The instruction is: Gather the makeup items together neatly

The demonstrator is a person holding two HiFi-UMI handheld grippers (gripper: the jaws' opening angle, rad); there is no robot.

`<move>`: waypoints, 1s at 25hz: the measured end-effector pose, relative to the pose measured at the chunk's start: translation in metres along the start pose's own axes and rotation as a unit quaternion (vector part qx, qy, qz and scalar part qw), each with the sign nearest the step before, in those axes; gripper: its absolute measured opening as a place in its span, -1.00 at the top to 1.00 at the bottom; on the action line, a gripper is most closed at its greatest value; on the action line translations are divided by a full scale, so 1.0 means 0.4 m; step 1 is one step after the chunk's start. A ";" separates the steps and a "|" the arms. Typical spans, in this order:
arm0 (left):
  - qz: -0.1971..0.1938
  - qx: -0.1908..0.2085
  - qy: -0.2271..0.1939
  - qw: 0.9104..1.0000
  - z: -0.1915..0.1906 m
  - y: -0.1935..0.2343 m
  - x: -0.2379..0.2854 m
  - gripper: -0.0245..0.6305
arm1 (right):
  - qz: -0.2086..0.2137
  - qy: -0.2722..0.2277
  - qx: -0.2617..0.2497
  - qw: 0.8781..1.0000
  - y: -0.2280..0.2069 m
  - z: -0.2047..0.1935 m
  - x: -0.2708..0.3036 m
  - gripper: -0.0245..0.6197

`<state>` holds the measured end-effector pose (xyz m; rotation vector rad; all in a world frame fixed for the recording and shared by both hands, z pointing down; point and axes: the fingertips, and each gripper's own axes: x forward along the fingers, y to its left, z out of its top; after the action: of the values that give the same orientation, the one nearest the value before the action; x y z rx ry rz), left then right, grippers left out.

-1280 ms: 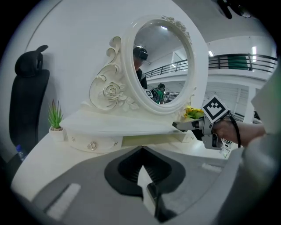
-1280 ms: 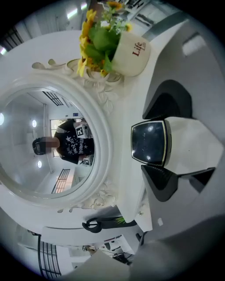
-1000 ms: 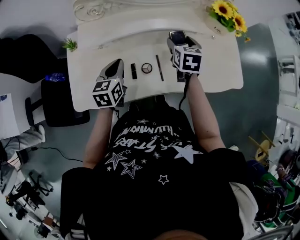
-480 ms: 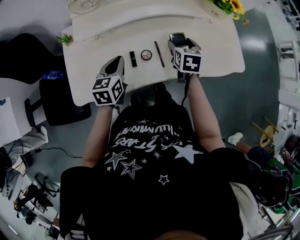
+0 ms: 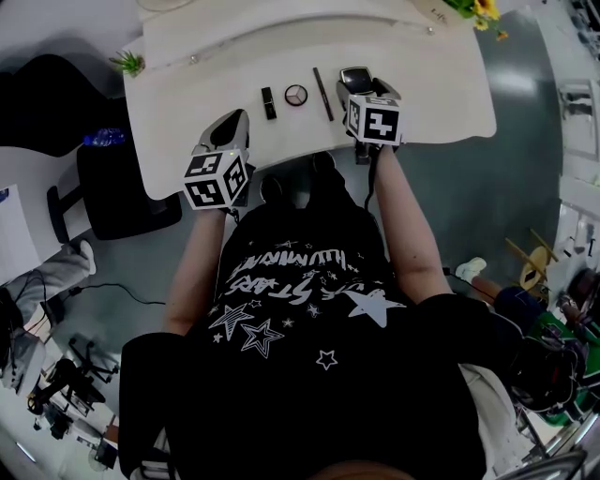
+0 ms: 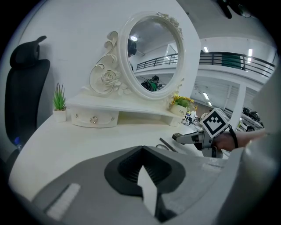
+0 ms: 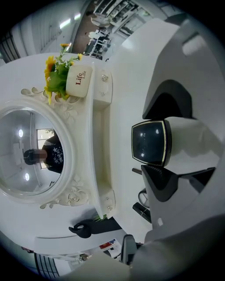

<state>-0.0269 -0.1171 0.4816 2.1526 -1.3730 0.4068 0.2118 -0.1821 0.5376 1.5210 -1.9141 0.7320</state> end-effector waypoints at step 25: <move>-0.015 0.008 0.002 1.000 -0.023 -0.009 -0.025 0.93 | -0.016 0.016 -0.003 1.000 -0.006 -0.049 -0.012 -0.30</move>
<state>-0.0278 -0.1031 0.4825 2.1813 -1.3389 0.4121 0.2170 -0.1652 0.5475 1.5236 -1.8636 0.7302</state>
